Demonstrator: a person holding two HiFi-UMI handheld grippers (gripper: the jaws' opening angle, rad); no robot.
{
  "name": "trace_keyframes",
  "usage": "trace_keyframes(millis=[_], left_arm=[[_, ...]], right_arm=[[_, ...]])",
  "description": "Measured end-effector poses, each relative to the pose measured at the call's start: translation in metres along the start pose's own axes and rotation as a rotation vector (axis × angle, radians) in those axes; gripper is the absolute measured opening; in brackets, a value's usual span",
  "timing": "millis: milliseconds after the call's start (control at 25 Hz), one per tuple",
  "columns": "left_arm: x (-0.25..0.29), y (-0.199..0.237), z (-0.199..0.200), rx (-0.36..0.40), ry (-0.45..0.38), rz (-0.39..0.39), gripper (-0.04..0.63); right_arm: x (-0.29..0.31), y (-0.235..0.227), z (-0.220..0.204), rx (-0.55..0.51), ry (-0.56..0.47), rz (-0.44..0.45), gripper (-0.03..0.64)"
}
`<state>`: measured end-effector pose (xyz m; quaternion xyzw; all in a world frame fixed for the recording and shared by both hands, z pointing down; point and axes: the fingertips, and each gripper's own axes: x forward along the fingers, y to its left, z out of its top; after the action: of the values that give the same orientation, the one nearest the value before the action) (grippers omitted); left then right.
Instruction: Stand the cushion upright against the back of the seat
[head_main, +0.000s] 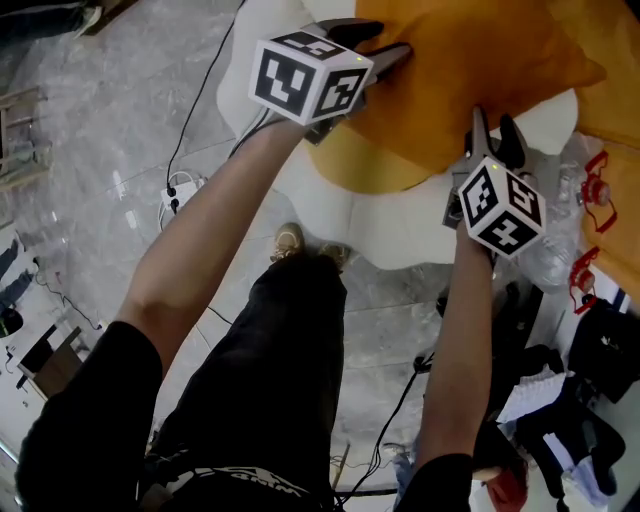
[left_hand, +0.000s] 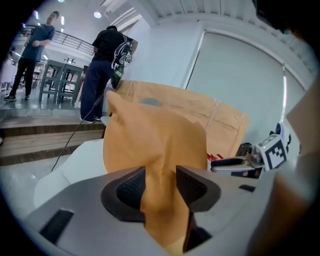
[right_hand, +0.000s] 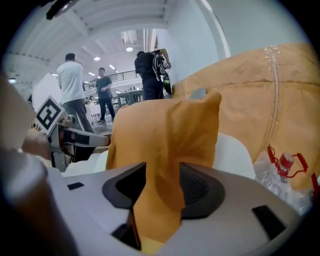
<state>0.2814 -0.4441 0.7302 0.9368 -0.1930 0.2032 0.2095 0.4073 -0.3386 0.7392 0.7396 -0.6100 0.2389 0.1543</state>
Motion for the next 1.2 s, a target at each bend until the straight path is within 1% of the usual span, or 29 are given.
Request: trace_keyframes(millis=[80,200,280,320,360,440,480,560,640,720,800,920,1040,1120,1200], left_arm=[[-0.012,-0.003,0.003,-0.002,0.026,0.007,0.181],[-0.04,-0.02,0.016,0.044,0.062,-0.001,0.169],[-0.067,-0.038,0.023,0.068,0.081,-0.028,0.103],[-0.085,-0.048,0.024,0.066,0.089,-0.04,0.068],[-0.106,-0.059,0.025,0.056,0.092,-0.052,0.034],[-0.15,-0.088,0.03,0.041,0.089,-0.077,0.009],[-0.174,-0.105,0.034,0.042,0.083,-0.093,0.008],[-0.219,-0.14,0.047,0.063,0.061,-0.132,0.008],[-0.259,-0.169,0.065,0.109,0.031,-0.158,0.008],[-0.296,-0.195,0.081,0.112,-0.011,-0.174,0.008],[-0.334,-0.222,0.095,0.097,-0.059,-0.191,0.008],[-0.387,-0.258,0.112,0.11,-0.112,-0.206,0.008],[-0.427,-0.284,0.126,0.102,-0.151,-0.192,0.007],[-0.445,-0.294,0.133,0.093,-0.173,-0.155,0.007],[-0.456,-0.3,0.143,0.103,-0.205,-0.121,0.008]], right_arm=[[-0.014,0.009,-0.001,0.004,0.022,0.013,0.195],[-0.049,0.023,0.013,0.046,0.018,0.058,0.195],[-0.083,0.038,0.026,0.047,0.007,0.106,0.192],[-0.104,0.047,0.032,0.041,0.002,0.129,0.182],[-0.126,0.056,0.039,0.033,-0.006,0.148,0.149],[-0.175,0.076,0.055,0.021,-0.027,0.183,0.053],[-0.201,0.088,0.063,0.018,-0.038,0.209,0.037],[-0.249,0.118,0.079,0.019,-0.055,0.272,0.023],[-0.29,0.147,0.095,0.032,-0.073,0.328,0.021],[-0.332,0.169,0.107,0.058,-0.093,0.37,0.021],[-0.374,0.187,0.118,0.072,-0.115,0.395,0.021],[-0.433,0.204,0.132,0.08,-0.149,0.399,0.021],[-0.481,0.216,0.144,0.077,-0.177,0.406,0.021],[-0.503,0.225,0.15,0.064,-0.195,0.417,0.021],[-0.513,0.231,0.155,0.064,-0.223,0.43,0.021]])
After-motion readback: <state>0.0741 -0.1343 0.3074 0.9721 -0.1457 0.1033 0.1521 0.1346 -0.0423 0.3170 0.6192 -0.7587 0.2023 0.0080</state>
